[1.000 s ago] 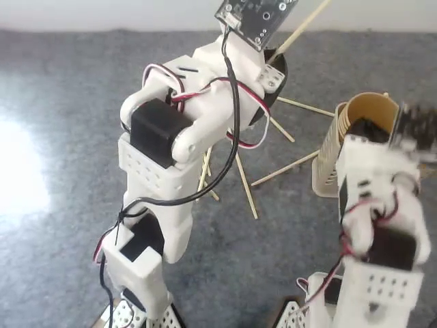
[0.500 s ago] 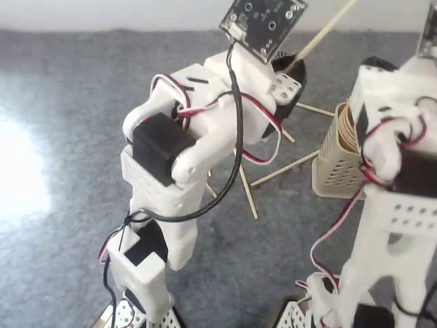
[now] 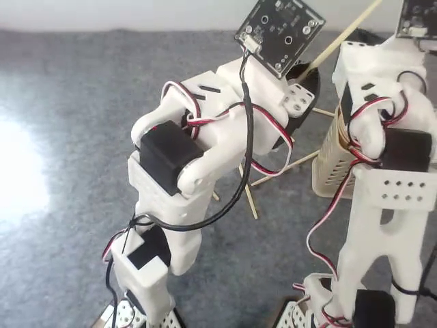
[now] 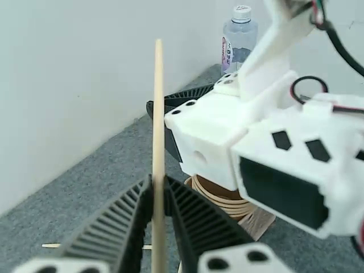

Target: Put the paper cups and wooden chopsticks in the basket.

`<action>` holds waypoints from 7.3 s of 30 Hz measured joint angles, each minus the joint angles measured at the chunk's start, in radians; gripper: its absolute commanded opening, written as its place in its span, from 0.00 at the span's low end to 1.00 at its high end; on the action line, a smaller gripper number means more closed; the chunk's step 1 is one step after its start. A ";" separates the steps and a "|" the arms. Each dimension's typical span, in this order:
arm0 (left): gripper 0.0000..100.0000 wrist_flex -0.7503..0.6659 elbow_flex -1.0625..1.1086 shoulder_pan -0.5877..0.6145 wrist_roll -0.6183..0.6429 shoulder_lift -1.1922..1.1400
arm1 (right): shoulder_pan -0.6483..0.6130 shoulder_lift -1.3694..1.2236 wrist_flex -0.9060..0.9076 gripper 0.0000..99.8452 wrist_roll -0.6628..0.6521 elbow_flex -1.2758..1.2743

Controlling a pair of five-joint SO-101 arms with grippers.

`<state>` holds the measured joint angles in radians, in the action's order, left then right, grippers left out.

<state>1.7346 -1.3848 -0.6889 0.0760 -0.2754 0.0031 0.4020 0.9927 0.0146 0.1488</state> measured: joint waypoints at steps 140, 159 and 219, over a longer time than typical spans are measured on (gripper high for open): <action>0.07 -0.999 -0.046 -0.258 -0.193 -0.778 | 0.396 1.399 0.144 0.01 -0.354 -1.755; 0.23 -0.795 -0.239 -0.275 -0.172 -0.770 | 0.393 1.399 0.143 0.01 -0.356 -1.755; 0.02 -0.247 1.373 0.962 -0.242 0.755 | 0.328 1.399 0.106 0.01 -0.396 -1.811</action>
<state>1.4876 -0.0115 0.2731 -0.1665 0.4795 0.3314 1.8013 1.0986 -0.3813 -1.6617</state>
